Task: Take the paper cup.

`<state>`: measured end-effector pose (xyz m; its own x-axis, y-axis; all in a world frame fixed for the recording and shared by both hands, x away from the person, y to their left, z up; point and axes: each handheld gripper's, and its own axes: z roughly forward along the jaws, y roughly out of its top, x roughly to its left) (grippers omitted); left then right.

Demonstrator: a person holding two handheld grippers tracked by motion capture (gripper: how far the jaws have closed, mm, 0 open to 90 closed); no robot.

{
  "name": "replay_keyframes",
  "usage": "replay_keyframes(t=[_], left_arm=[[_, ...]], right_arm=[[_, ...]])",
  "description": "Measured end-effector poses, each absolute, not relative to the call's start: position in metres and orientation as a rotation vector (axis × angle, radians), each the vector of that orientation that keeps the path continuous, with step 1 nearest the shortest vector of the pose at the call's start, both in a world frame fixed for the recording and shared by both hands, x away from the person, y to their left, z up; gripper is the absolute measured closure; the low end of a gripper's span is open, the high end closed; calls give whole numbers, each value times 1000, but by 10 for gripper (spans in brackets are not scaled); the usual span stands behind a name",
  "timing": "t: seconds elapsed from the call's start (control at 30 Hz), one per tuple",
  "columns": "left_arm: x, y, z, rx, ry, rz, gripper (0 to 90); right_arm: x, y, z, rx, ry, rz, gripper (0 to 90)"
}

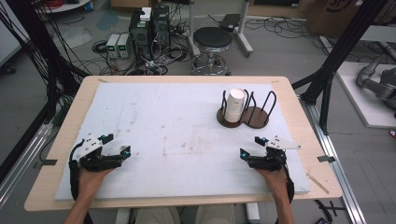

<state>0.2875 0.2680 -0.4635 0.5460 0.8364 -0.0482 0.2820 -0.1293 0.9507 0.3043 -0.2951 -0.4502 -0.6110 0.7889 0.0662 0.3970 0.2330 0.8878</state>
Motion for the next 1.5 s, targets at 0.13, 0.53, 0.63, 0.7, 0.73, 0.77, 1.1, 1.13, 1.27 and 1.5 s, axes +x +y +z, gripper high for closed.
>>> replay_keyframes(t=[0.13,0.53,0.63,0.7,0.73,0.77,1.1,1.13,1.27,1.5], left_arm=[[288,268,-464,1679,950,627,132],[287,268,-464,1681,950,629,132],[288,268,-464,1678,953,625,132],[288,269,-464,1673,955,624,132],[288,269,-464,1670,955,624,132],[288,269,-464,1668,957,623,132],[288,269,-464,1672,958,619,132],[288,269,-464,1676,957,622,132],[288,269,-464,1679,959,621,132],[289,269,-464,1681,962,614,132]], right_arm=[[304,-295,-450,1087,2116,1342,156],[304,-296,-450,1081,2125,1357,156],[304,-297,-450,1102,2115,1353,156],[305,-297,-450,1104,2114,1347,158],[304,-297,-449,1111,2115,1351,161],[305,-298,-449,1108,2115,1354,161],[302,-310,-418,1097,2080,1402,161],[302,-310,-418,1097,2080,1402,161],[304,-312,-390,1063,2064,1408,161],[316,-316,-345,1016,2044,1412,161]])
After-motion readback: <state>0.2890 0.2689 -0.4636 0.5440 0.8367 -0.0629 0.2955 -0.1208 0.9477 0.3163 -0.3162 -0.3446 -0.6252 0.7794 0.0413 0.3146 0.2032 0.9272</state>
